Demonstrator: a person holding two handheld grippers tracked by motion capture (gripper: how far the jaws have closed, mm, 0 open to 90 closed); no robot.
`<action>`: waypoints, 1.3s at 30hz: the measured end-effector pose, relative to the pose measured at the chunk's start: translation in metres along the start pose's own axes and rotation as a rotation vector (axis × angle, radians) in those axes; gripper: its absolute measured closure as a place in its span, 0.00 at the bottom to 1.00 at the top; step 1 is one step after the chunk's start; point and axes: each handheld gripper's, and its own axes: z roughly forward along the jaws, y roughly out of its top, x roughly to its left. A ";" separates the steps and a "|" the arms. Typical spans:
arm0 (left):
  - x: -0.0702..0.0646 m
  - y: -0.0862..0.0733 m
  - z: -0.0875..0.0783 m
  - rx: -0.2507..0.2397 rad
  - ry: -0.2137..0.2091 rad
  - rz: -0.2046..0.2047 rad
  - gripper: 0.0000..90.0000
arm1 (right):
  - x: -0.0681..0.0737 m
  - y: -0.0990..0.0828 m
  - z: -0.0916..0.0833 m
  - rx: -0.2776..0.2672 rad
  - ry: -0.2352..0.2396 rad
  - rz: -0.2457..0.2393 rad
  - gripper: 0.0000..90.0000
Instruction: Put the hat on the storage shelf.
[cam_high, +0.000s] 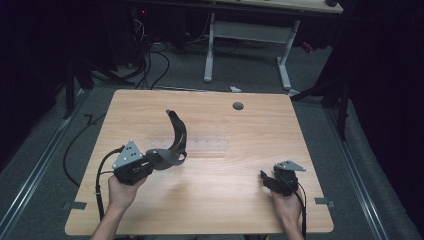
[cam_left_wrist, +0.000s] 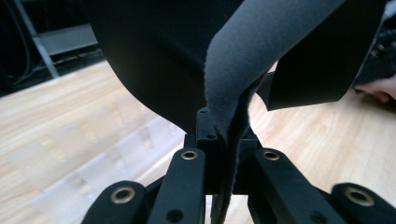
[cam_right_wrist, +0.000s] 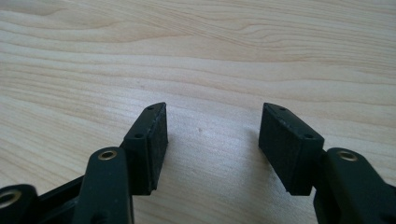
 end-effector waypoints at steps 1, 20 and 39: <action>0.002 0.002 0.000 -0.008 0.004 0.000 0.96 | 0.000 0.000 0.000 -0.002 0.001 -0.001 0.47; 0.041 0.043 0.005 -0.102 0.105 -0.010 0.96 | 0.000 0.000 0.000 0.001 0.004 0.002 0.46; 0.076 0.041 0.025 -0.096 0.225 0.027 0.96 | 0.000 0.000 0.000 0.001 0.002 0.001 0.45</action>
